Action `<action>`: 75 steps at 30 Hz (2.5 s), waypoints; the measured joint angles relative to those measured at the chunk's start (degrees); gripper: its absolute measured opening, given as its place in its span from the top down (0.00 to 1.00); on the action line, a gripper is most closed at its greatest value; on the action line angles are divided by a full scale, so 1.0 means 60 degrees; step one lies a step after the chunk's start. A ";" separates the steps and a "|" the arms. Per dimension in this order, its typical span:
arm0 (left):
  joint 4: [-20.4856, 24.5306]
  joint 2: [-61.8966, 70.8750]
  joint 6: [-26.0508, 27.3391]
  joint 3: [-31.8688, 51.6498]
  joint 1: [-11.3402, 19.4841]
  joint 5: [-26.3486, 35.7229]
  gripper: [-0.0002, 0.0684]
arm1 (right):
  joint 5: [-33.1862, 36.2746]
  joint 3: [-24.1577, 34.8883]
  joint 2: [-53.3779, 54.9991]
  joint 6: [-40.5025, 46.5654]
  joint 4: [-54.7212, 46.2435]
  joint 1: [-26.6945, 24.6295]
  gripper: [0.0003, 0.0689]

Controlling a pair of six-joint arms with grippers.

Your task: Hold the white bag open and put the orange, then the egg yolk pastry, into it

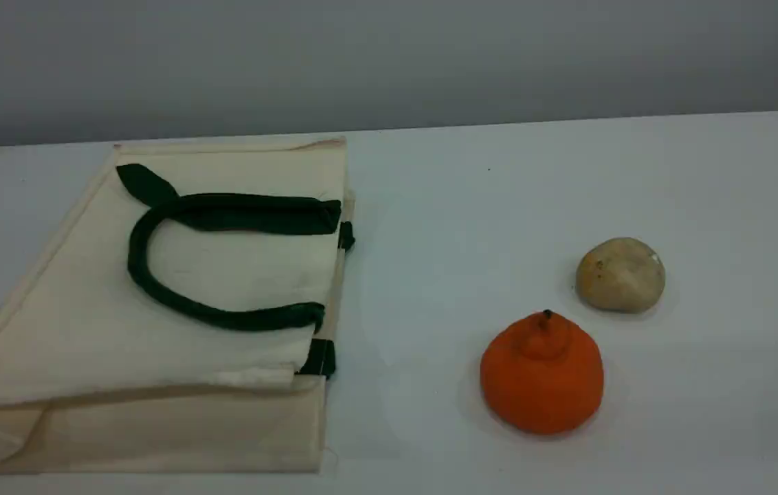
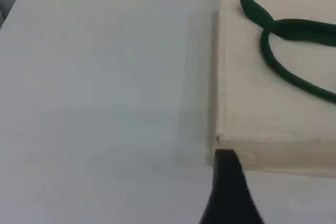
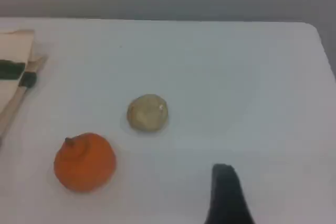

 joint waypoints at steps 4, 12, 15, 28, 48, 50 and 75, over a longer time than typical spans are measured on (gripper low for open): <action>0.0000 0.0000 0.0000 0.0000 0.0000 0.0000 0.38 | 0.0000 0.0000 0.0000 0.0000 0.0000 0.0000 0.41; 0.0000 0.0000 -0.0010 0.0000 0.0000 0.0000 0.38 | 0.0000 0.0000 0.0000 0.0000 0.0000 0.0000 0.41; 0.0000 0.0000 -0.0010 0.0000 0.0000 0.0000 0.38 | 0.0000 0.0000 0.0000 0.0000 0.0221 0.0000 0.41; -0.0805 0.1099 0.0287 -0.0281 -0.0494 -0.0579 0.38 | -0.0200 0.0008 0.0045 -0.0006 0.1168 0.0000 0.41; -0.2588 0.6599 0.1150 -0.1032 -0.0494 -0.3457 0.38 | -0.3601 -0.0115 0.4182 -0.1828 0.4023 0.0000 0.41; -0.2588 0.7047 0.1150 -0.1201 -0.0494 -0.3616 0.38 | -0.3957 -0.0115 0.4685 -0.2126 0.4352 0.0000 0.41; -0.3055 1.3100 0.1554 -0.2773 -0.0494 -0.6280 0.38 | -0.5495 -0.0115 1.0999 -0.8751 1.1123 0.0000 0.41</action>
